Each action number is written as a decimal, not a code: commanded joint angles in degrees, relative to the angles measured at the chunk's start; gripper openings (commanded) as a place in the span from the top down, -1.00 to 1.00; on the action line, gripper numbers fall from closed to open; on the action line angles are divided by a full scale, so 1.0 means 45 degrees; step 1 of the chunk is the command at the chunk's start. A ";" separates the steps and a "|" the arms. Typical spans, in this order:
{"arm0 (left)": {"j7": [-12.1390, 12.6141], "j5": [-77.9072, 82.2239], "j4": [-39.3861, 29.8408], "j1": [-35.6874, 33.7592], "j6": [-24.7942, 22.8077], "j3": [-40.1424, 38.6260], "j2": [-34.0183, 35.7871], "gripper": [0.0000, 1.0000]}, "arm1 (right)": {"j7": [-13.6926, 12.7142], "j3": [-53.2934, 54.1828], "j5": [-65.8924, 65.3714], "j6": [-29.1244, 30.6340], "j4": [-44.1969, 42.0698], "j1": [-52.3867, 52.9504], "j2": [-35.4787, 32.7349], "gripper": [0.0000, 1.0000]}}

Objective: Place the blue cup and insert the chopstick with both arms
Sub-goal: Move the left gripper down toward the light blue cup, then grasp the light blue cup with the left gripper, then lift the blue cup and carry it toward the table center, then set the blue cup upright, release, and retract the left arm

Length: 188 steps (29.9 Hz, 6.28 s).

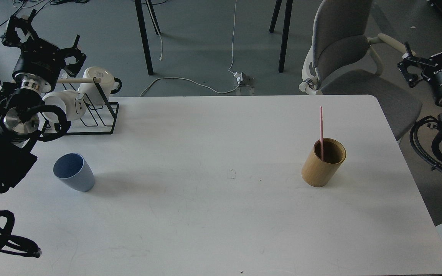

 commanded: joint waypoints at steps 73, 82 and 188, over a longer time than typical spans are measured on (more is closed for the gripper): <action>-0.2816 2.4334 -0.5454 0.5080 0.5500 0.4482 0.6527 0.10 | -0.0236 0.0715 -0.0310 0.0000 0.0896 -0.0704 -0.1170 -0.99; -0.2905 2.4334 -0.5474 0.5003 0.5480 0.4443 0.6410 0.84 | -0.0236 0.0715 -0.0310 0.0000 0.0857 -0.0704 -0.1190 -0.99; -0.0179 0.1173 -0.1764 -0.1014 0.0000 0.1377 -0.0583 -0.99 | -0.0626 0.0091 -1.1340 -0.1749 0.8102 -0.0802 -0.6952 -0.98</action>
